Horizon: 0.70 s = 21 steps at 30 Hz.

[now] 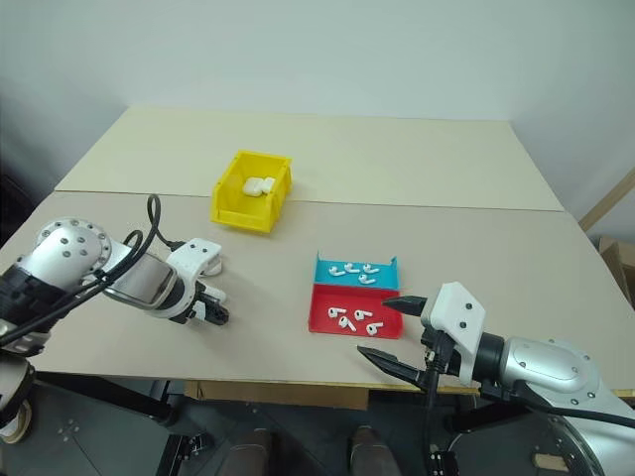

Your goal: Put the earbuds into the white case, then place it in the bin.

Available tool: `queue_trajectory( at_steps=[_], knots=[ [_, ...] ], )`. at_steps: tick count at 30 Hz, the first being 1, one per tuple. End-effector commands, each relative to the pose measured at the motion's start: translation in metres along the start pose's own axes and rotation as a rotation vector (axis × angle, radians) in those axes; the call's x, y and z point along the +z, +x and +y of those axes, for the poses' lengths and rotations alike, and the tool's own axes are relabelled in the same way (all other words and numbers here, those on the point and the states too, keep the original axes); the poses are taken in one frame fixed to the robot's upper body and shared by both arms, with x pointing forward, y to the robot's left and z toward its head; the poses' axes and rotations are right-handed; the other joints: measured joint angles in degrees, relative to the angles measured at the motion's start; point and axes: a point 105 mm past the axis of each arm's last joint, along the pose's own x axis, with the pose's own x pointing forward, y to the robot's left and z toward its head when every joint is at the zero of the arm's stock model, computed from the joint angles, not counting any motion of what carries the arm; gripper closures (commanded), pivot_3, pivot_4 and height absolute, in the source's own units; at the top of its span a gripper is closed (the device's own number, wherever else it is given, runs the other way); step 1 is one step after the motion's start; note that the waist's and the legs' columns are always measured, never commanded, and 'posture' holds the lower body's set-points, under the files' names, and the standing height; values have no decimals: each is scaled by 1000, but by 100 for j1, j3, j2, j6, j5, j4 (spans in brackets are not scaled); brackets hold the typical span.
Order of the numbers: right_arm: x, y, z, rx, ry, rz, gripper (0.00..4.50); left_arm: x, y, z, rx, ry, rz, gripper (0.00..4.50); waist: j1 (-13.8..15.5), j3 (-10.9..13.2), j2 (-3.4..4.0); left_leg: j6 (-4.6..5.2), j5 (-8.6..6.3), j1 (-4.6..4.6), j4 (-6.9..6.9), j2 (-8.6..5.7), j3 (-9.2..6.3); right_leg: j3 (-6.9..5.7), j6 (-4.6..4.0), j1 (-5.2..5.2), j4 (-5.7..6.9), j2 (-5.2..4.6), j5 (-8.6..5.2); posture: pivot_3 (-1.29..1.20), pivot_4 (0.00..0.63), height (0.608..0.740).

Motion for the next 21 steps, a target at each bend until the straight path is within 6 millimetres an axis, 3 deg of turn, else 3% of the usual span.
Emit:
queue_trajectory(
  at_steps=[1, 2, 7, 11, 15, 21],
  knots=[
    [12, -3, 3, -5, -54, -32, 0, 4, -2, 2, 19, 11, -25, 1553, -4, 0, 1, 0, 0, 0, 0, 0, 0, 0, 0, 0, 0, 0, 0, 0, 150, 740],
    [12, -3, 3, -4, -53, -34, 0, 4, -3, 2, 21, 8, -31, 1723, -6, -1, 1, 0, 0, 1, 0, 0, 0, 0, 0, 0, 1, 1, 0, 0, 150, 740],
    [11, -3, 4, 6, -56, -34, 0, 9, -8, 4, 37, 23, -75, 1719, -9, -1, 1, 0, 0, 0, 0, 0, -1, 0, 0, 0, 0, 0, 0, 0, 150, 740],
    [11, -2, 3, 15, -58, -33, 0, 17, -31, 5, 34, 88, -234, 1719, -41, 0, 0, 0, 0, -9, -1, 0, 0, 0, 0, -10, -2, 1, 0, 0, 150, 740],
    [13, -6, -3, 43, -73, -31, 0, 32, -73, 0, -86, 172, -617, 1719, -79, 0, 2, -5, 3, -10, -6, 2, 4, 2, -3, -16, -3, 2, -2, 0, 150, 740],
    [21, -4, -20, 112, -124, 2, 0, 40, -101, -19, -394, 301, -1026, 1719, 8, -2, 5, -6, 4, 1, -5, 3, 9, 0, -1, 4, -17, 1, -3, 0, 150, 740]
  ],
)
